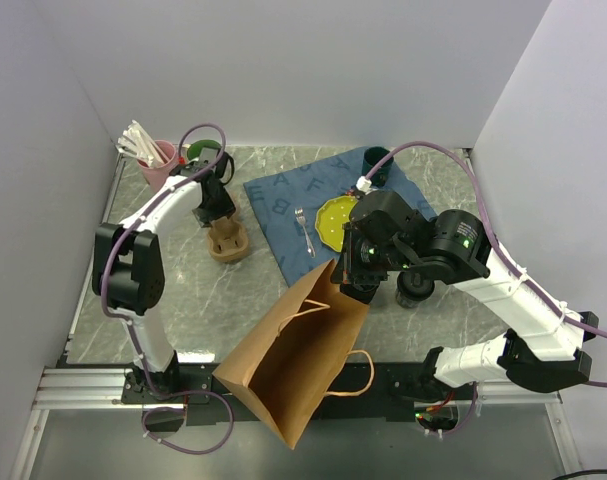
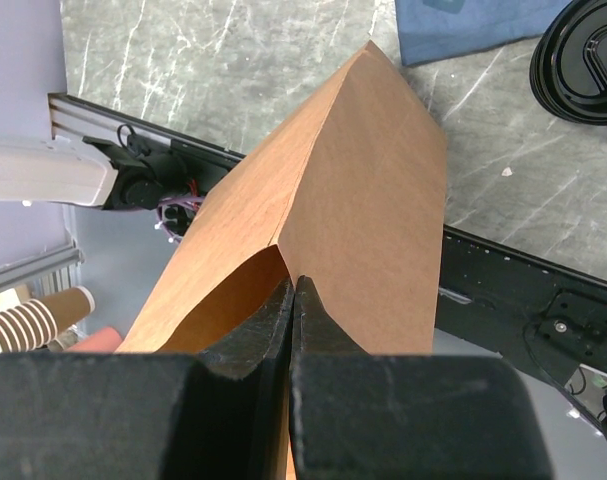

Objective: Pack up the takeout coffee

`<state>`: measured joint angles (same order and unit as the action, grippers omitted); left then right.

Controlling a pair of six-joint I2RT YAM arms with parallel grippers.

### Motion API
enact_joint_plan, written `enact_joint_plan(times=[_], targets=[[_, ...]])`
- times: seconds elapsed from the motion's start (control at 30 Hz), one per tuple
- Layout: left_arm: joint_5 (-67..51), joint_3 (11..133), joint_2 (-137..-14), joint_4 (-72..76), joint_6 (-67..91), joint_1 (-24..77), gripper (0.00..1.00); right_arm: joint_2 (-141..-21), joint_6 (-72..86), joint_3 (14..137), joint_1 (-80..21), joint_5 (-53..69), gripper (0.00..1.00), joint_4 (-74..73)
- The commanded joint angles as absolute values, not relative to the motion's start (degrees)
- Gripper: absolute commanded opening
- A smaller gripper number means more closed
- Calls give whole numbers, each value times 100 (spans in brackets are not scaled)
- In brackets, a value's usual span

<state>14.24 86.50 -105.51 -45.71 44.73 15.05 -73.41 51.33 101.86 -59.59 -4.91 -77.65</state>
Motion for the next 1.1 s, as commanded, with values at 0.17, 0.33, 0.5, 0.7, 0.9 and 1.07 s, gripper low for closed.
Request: enact_joint_plan(times=[0.17, 0.33, 0.5, 0.7, 0.9, 1.07], targets=[[1617, 8807, -10670, -4448, 4535, 1556, 55, -7181, 5062, 10266, -5924, -668, 0, -8991], [1661, 8903, -10810, -4535, 4535, 1582, 54, -7189, 5027, 10266, -5924, -659, 0, -8991], [1722, 8956, -10951, -4623, 4535, 1582, 53, -7163, 5019, 10257, -5915, -668, 0, -8991], [1749, 8982, -10916, -4649, 4509, 1591, 47, -7145, 5001, 10239, -5906, -694, 0, -8991], [1732, 9272, -10898, -4869, 4421, 1591, 32, -7128, 5001, 10230, -5889, -694, 0, -8991], [1644, 9465, -10811, -5009, 4395, 1591, 24, -7145, 4984, 10213, -5880, -651, 0, -8991]])
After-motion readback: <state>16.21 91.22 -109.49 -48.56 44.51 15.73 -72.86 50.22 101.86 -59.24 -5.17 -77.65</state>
